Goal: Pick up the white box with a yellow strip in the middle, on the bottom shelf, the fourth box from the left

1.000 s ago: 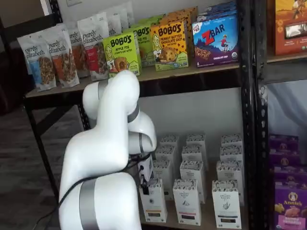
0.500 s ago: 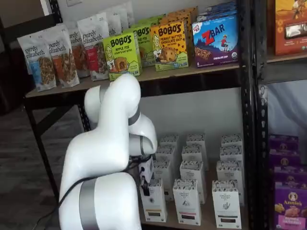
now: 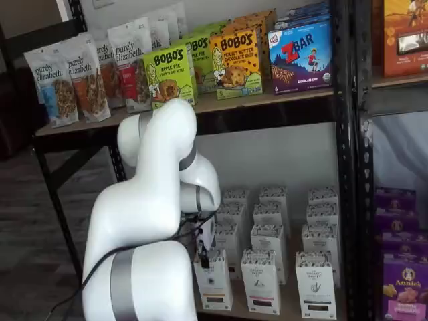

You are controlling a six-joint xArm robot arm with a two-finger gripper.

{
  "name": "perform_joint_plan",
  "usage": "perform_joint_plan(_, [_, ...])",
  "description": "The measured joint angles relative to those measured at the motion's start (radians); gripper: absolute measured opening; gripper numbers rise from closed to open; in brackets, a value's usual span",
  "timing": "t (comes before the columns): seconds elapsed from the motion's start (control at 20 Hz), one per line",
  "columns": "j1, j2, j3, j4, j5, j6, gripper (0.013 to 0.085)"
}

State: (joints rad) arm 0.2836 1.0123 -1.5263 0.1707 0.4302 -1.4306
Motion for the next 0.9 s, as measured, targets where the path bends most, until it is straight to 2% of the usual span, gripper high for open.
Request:
perform_joint_plan(0.2, [0.000, -0.004, 0.002, -0.001, -0.001, 0.002, 0.0850])
perform_joint_plan(0.45, [0.005, 0.019, -0.021, -0.065, 0.016, 0.062, 0.0850])
perform_joint_plan(0.7, [0.007, 0.043, -0.045, -0.108, 0.037, 0.102, 0.0850])
perform_joint_plan(0.9, [0.007, 0.062, -0.065, -0.110, 0.048, 0.104, 0.0850])
